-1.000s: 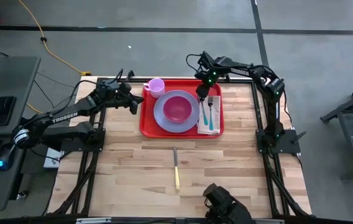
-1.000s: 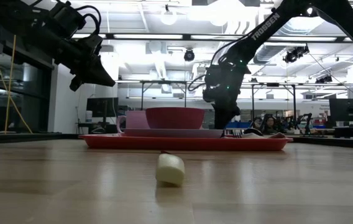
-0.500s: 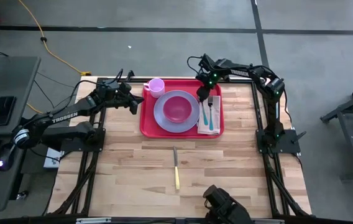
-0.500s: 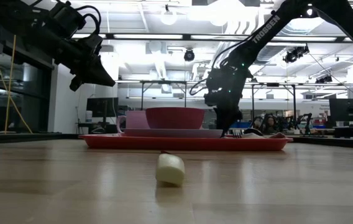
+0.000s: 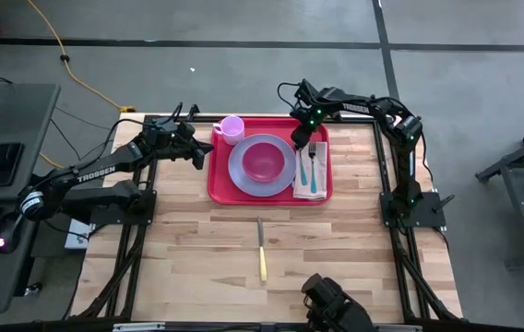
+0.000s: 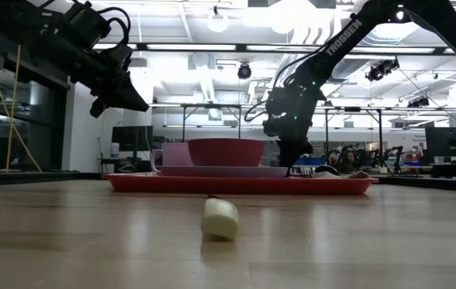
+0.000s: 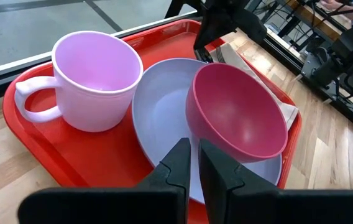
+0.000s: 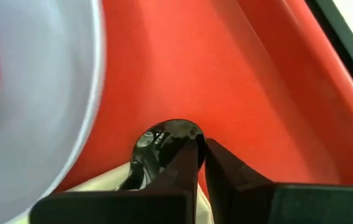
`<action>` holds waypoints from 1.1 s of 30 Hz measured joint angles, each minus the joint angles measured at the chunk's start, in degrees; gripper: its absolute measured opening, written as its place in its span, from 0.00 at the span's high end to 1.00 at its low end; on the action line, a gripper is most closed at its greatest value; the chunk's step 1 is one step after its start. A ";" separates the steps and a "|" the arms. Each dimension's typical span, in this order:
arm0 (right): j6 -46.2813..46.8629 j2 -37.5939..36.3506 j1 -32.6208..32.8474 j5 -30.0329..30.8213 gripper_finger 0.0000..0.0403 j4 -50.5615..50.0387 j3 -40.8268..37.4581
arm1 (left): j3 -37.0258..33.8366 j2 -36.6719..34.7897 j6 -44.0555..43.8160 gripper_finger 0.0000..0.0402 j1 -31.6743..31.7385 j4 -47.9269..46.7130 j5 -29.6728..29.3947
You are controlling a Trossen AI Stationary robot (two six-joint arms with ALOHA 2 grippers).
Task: Set up tray
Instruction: Put the blue spoon on the white napkin to the left of the blue fork
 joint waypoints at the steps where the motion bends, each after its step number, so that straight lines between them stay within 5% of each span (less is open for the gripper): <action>1: 0.51 0.00 0.00 0.68 0.98 -0.01 0.00 | 0.00 0.00 0.00 0.84 -0.02 0.00 0.00; 33: 5.02 0.04 -0.04 2.33 1.00 -0.64 0.85 | 0.00 0.00 0.22 0.84 -0.02 -0.04 -0.22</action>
